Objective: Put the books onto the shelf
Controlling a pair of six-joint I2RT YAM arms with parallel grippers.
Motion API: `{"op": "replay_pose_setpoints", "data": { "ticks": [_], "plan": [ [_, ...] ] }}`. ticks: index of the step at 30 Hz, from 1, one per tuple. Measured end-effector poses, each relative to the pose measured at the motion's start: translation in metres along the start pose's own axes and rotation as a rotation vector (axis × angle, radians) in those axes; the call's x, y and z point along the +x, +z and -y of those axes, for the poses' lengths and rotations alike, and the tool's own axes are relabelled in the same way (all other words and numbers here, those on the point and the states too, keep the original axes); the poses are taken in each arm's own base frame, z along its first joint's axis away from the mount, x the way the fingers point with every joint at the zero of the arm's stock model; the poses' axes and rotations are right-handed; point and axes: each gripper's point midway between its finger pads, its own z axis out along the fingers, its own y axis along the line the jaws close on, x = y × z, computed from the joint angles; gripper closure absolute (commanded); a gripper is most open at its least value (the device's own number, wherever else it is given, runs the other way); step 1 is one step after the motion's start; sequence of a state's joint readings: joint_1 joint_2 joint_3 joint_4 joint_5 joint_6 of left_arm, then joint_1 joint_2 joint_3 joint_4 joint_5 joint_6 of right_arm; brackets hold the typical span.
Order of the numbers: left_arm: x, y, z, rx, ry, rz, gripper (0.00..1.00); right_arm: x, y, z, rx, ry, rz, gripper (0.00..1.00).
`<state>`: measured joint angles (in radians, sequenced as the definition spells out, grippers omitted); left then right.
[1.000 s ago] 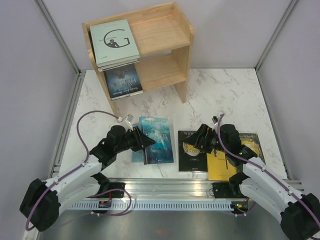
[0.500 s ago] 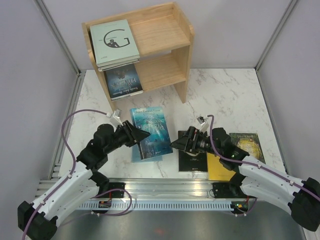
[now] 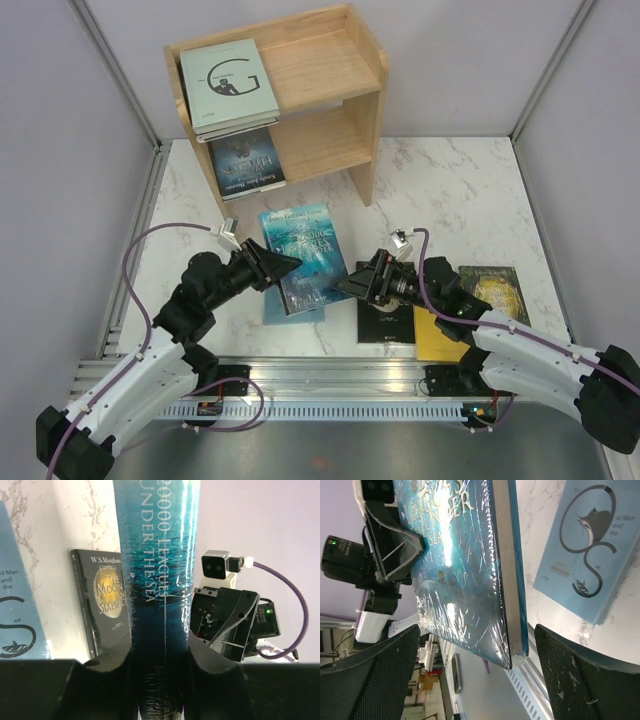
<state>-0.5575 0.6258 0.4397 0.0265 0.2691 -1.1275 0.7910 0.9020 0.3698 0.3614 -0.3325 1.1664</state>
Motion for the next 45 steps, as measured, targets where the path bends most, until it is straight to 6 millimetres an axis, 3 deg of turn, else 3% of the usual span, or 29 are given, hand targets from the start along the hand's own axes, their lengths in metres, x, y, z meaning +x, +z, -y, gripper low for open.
{"op": "replay_pose_setpoints", "data": {
  "ticks": [10, 17, 24, 26, 27, 28, 31, 32, 34, 35, 38, 41, 45],
  "plan": [
    [-0.004, -0.004, 0.011, 0.077, -0.047, 0.037, 0.98, -0.007, 0.001, -0.025, -0.141, 0.084, 0.037, 0.21],
    [-0.01, -0.008, 0.029, 0.153, -0.084, 0.066, 0.98, -0.014, -0.003, -0.046, -0.229, 0.136, 0.06, 0.51],
    [-0.016, -0.011, 0.046, 0.219, -0.102, 0.087, 0.98, -0.02, -0.007, -0.066, -0.312, 0.163, 0.073, 0.7],
    [-0.017, -0.011, 0.047, 0.226, -0.107, 0.088, 0.98, -0.021, -0.007, -0.069, -0.325, 0.165, 0.076, 0.93],
    [-0.018, -0.01, 0.047, 0.226, -0.109, 0.089, 0.98, -0.022, -0.007, -0.07, -0.329, 0.167, 0.076, 1.0],
    [-0.018, -0.01, 0.047, 0.225, -0.11, 0.089, 0.98, -0.022, -0.006, -0.069, -0.33, 0.171, 0.077, 1.0],
    [-0.02, -0.007, 0.045, 0.203, -0.115, 0.09, 0.82, -0.023, -0.004, -0.068, -0.323, 0.19, 0.081, 1.0],
    [-0.02, -0.006, 0.045, 0.185, -0.119, 0.084, 0.66, -0.024, -0.004, -0.067, -0.321, 0.199, 0.085, 1.0],
    [-0.023, -0.006, 0.047, 0.154, -0.107, 0.078, 0.49, -0.025, -0.004, -0.068, -0.321, 0.216, 0.091, 1.0],
    [-0.024, -0.006, 0.047, 0.119, -0.081, 0.075, 0.36, -0.024, -0.005, -0.071, -0.327, 0.218, 0.089, 1.0],
    [-0.03, -0.011, 0.043, 0.02, -0.001, 0.082, 0.11, -0.018, -0.009, -0.075, -0.32, 0.223, 0.072, 1.0],
    [-0.038, -0.023, 0.044, -0.073, 0.069, 0.089, 0.0, -0.014, -0.014, -0.073, -0.289, 0.233, 0.059, 1.0],
    [-0.051, -0.046, 0.054, -0.161, 0.171, 0.116, 0.0, -0.016, -0.019, -0.078, -0.278, 0.243, 0.068, 1.0]
  ]
}}
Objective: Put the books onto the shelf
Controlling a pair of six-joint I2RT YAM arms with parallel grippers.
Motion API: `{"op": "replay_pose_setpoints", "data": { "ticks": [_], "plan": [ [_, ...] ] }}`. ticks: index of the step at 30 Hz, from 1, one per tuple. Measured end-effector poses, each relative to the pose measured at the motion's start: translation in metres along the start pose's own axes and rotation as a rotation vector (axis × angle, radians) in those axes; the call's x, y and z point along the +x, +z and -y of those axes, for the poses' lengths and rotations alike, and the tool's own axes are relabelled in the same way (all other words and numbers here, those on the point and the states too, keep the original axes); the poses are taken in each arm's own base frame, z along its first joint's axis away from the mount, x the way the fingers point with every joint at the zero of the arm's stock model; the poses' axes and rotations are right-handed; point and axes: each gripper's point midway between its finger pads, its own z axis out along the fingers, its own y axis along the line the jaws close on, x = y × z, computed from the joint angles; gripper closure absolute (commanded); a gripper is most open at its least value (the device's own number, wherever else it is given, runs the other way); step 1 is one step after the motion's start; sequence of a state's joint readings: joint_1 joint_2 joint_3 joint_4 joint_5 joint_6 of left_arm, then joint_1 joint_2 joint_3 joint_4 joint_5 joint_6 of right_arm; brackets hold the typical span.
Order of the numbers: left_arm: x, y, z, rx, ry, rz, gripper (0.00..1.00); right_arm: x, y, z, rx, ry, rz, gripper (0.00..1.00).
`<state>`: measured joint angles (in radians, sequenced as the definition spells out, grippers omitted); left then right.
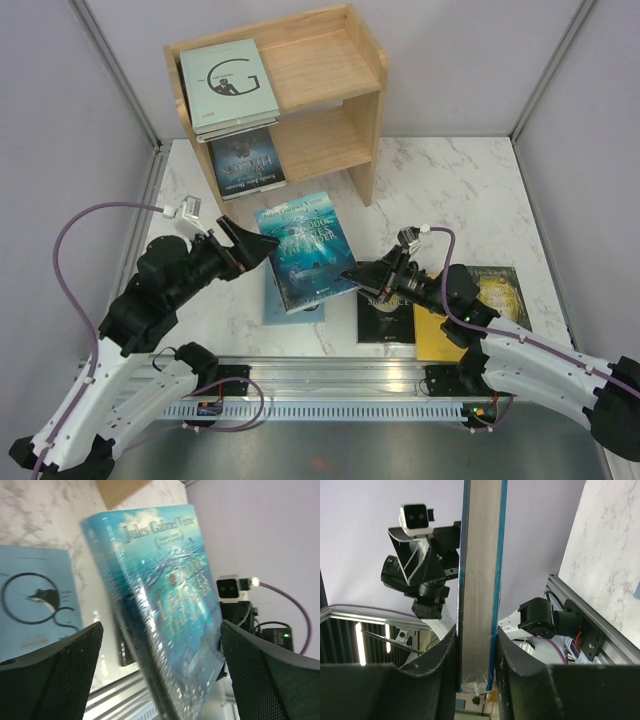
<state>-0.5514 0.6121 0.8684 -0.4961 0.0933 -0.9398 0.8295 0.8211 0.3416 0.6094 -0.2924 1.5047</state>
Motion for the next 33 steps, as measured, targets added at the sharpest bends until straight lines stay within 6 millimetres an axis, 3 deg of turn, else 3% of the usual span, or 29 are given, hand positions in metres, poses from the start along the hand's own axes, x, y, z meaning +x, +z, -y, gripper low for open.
{"op": "replay_pose_setpoints", "data": {
  "ticks": [8, 11, 16, 20, 25, 29, 33],
  "plan": [
    [-0.023, -0.047, -0.027, -0.215, 0.166, 0.074, 0.0, -0.012, 0.005, -0.025, 0.049, 0.014, 0.049, 1.0],
    [-0.022, -0.058, -0.045, -0.29, 0.213, 0.07, 0.0, -0.017, 0.01, -0.05, 0.054, -0.003, 0.059, 1.0],
    [-0.018, -0.069, -0.061, -0.34, 0.251, 0.066, 0.0, -0.025, 0.021, -0.108, 0.028, -0.057, 0.067, 1.0],
    [-0.012, -0.071, -0.071, -0.358, 0.268, 0.053, 0.0, -0.032, 0.032, -0.159, -0.025, -0.094, 0.073, 1.0],
    [0.0, -0.065, -0.085, -0.384, 0.286, 0.007, 0.0, -0.042, 0.054, -0.206, -0.065, -0.124, 0.073, 1.0],
    [0.007, -0.062, -0.091, -0.392, 0.294, -0.023, 0.0, -0.052, 0.077, -0.226, -0.07, -0.133, 0.065, 1.0],
    [0.017, -0.056, -0.095, -0.381, 0.296, -0.064, 0.0, -0.08, 0.117, -0.237, -0.06, -0.133, 0.059, 1.0]
  ]
}}
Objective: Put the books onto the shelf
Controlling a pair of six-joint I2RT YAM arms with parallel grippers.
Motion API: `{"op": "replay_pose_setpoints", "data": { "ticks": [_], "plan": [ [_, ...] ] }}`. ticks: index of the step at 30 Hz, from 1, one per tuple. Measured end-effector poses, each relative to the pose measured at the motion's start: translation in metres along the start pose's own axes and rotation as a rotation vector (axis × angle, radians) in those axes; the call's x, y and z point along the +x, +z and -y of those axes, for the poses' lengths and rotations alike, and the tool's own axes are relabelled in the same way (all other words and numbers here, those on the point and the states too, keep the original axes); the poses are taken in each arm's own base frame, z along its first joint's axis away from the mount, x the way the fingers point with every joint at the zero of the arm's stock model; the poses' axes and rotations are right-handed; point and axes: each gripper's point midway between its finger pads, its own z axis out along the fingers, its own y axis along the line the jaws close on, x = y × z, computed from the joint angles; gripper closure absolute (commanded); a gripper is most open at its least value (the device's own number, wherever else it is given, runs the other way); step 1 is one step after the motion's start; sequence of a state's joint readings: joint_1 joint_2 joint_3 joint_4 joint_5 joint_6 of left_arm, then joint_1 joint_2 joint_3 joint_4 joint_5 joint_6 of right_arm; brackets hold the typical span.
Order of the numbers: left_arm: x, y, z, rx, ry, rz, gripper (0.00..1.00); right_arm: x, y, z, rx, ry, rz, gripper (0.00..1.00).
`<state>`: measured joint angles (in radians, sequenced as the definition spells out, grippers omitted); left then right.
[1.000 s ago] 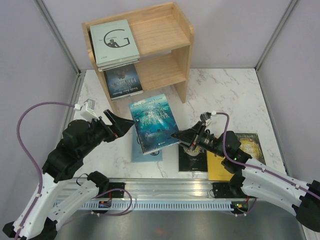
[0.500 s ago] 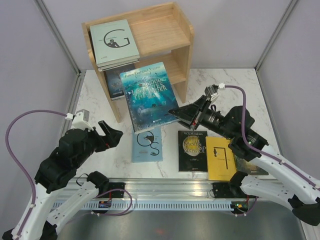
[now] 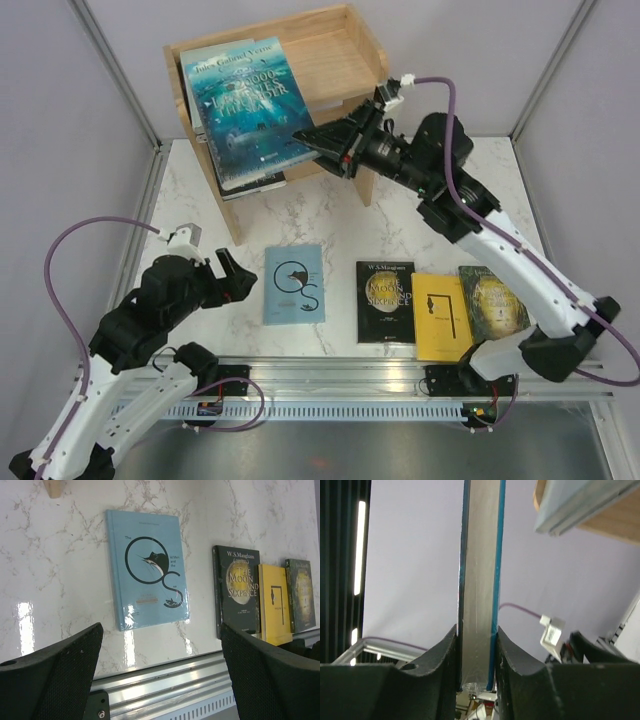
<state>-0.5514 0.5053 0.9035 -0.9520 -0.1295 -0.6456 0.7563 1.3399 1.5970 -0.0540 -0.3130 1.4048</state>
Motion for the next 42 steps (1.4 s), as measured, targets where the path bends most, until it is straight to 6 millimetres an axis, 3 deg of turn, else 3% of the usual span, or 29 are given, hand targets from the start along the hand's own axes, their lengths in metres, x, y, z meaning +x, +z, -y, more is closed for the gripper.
{"op": "replay_pose_setpoints", "data": {
  "ticks": [7, 12, 14, 15, 17, 19, 22, 27, 32, 37, 41, 42],
  "plan": [
    [0.009, 0.009, 0.009, 0.044, 0.003, -0.044, 0.0, -0.058, 0.081, 0.027, 0.042, 0.029, 0.024, 1.0],
    [0.008, 0.017, 0.021, 0.084, 0.001, -0.066, 0.0, -0.087, 0.12, 0.075, 0.109, 0.092, 0.042, 0.96],
    [0.009, 0.02, 0.023, 0.093, 0.001, -0.078, 0.0, -0.094, 0.129, 0.078, 0.096, 0.124, 0.037, 0.82],
    [0.009, 0.021, 0.025, 0.099, 0.0, -0.079, 0.0, -0.097, 0.131, 0.077, 0.086, 0.125, 0.037, 0.63],
    [0.008, 0.021, 0.028, 0.11, 0.0, -0.077, 0.0, -0.102, 0.133, 0.076, 0.074, 0.135, 0.034, 0.46],
    [0.007, 0.022, 0.029, 0.116, 0.0, -0.074, 0.0, -0.105, 0.131, 0.068, 0.043, 0.138, 0.031, 0.19],
    [0.006, 0.024, 0.031, 0.123, -0.001, -0.07, 0.0, -0.108, 0.125, 0.052, -0.013, 0.114, 0.027, 0.1],
    [0.013, 0.032, 0.03, 0.12, -0.001, -0.097, 0.01, -0.113, 0.106, 0.056, -0.003, 0.113, 0.027, 0.05],
    [0.015, 0.038, 0.032, 0.122, -0.007, -0.114, 0.01, -0.127, 0.088, 0.057, 0.005, 0.098, 0.045, 0.03],
    [0.013, 0.04, 0.034, 0.127, -0.01, -0.107, 0.01, -0.135, 0.082, 0.06, 0.012, 0.069, 0.049, 0.02],
    [0.014, 0.041, 0.034, 0.128, -0.011, -0.108, 0.01, -0.132, 0.082, 0.067, 0.032, 0.04, 0.04, 0.54],
    [0.014, 0.042, 0.034, 0.127, -0.011, -0.109, 0.01, -0.131, 0.082, 0.071, 0.047, 0.041, 0.038, 0.72]
  ]
}}
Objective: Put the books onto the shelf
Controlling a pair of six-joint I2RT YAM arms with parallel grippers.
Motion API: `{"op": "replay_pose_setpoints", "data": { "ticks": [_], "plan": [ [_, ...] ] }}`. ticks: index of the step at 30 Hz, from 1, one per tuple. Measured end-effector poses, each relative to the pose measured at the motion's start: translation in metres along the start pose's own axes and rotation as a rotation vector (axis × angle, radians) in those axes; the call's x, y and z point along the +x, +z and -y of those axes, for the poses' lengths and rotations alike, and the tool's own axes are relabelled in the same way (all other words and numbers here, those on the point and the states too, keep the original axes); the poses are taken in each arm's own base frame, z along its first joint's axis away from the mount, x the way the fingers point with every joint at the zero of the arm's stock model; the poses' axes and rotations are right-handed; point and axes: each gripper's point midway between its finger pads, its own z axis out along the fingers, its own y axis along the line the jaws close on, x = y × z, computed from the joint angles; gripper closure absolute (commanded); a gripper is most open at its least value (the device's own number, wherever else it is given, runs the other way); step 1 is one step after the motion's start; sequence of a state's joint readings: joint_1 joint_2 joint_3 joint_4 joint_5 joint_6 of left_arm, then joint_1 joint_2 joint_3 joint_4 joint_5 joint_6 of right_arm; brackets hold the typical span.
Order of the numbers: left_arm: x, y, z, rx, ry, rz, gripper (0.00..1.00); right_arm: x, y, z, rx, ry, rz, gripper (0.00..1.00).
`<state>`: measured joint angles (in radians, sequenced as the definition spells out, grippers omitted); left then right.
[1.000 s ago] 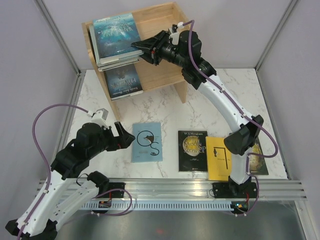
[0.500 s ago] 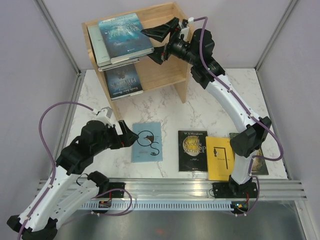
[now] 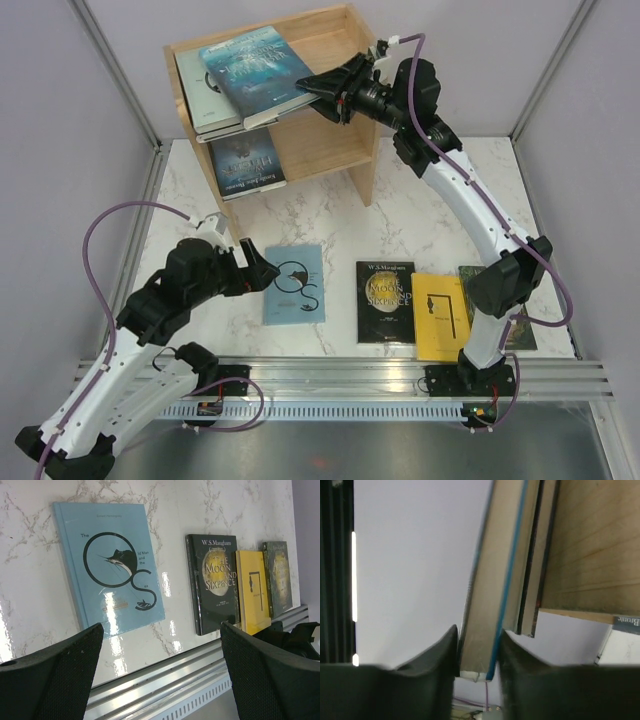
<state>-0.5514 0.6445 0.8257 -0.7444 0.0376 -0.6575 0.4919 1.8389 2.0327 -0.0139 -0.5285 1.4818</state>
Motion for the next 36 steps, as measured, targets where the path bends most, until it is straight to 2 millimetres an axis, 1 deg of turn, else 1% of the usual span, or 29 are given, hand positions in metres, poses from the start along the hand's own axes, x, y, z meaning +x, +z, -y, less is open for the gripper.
{"op": "replay_pose_setpoints", "data": {
  "ticks": [2, 3, 6, 9, 11, 14, 19, 22, 23, 24, 25, 26, 27, 28, 30, 31, 32, 33, 36],
  "plan": [
    [0.001, 0.0, -0.001, -0.001, -0.001, -0.002, 0.02, 0.001, 0.0, 0.011, 0.037, 0.012, -0.004, 0.82],
    [0.001, 0.001, -0.001, -0.002, -0.001, -0.002, 0.02, 0.002, 0.0, 0.014, 0.049, 0.02, -0.006, 0.88],
    [0.002, 0.002, -0.001, -0.001, -0.007, -0.002, 0.02, 0.002, 0.0, 0.016, 0.061, 0.032, 0.0, 0.94],
    [0.001, 0.003, 0.0, 0.007, -0.008, -0.001, 0.02, 0.004, 0.001, 0.013, 0.066, 0.034, 0.0, 0.99],
    [0.002, 0.004, 0.002, 0.012, -0.008, -0.006, 0.02, 0.005, 0.004, 0.009, 0.067, 0.027, 0.004, 1.0],
    [0.002, 0.004, 0.002, 0.016, -0.008, -0.008, 0.02, 0.01, 0.016, 0.008, 0.07, 0.022, 0.005, 1.0],
    [0.002, 0.005, 0.003, 0.023, -0.007, -0.001, 0.02, 0.029, 0.042, 0.012, 0.06, 0.039, 0.0, 1.0],
    [0.002, 0.003, 0.005, 0.035, -0.007, 0.002, 0.02, 0.035, 0.048, 0.01, 0.055, 0.035, 0.02, 1.0],
    [0.001, 0.002, 0.005, 0.039, -0.007, 0.005, 0.02, 0.035, 0.049, 0.01, 0.056, 0.035, 0.028, 0.97],
    [0.001, 0.001, 0.006, 0.045, -0.007, 0.007, 0.02, 0.035, 0.049, 0.01, 0.057, 0.035, 0.034, 0.91],
    [0.001, 0.0, 0.007, 0.049, -0.007, 0.008, 0.02, 0.035, 0.05, 0.01, 0.057, 0.034, 0.042, 0.81],
    [0.001, -0.001, 0.008, 0.056, -0.006, 0.009, 0.02, 0.035, 0.051, 0.01, 0.058, 0.034, 0.046, 0.54],
    [0.001, -0.002, 0.009, 0.061, -0.006, 0.013, 0.02, 0.035, 0.051, 0.01, 0.057, 0.035, 0.051, 0.42],
    [0.001, -0.003, 0.009, 0.065, -0.006, 0.016, 0.02, 0.034, 0.052, 0.004, 0.035, 0.03, 0.056, 0.26],
    [0.0, -0.004, 0.009, 0.068, -0.006, 0.018, 0.02, 0.034, 0.05, -0.013, -0.017, 0.004, 0.064, 0.14],
    [0.0, -0.004, 0.009, 0.068, -0.005, 0.018, 0.02, 0.035, 0.047, -0.016, -0.02, -0.006, 0.064, 0.04],
    [0.001, -0.004, 0.009, 0.068, -0.006, 0.018, 0.02, 0.037, 0.046, -0.019, -0.025, -0.012, 0.063, 0.02],
    [0.001, -0.004, 0.009, 0.068, -0.006, 0.017, 0.02, 0.038, 0.044, -0.022, -0.033, -0.023, 0.063, 0.02],
    [0.001, -0.004, 0.009, 0.068, -0.008, 0.017, 0.02, 0.036, 0.033, -0.019, -0.019, -0.048, 0.076, 0.02]
  ]
}}
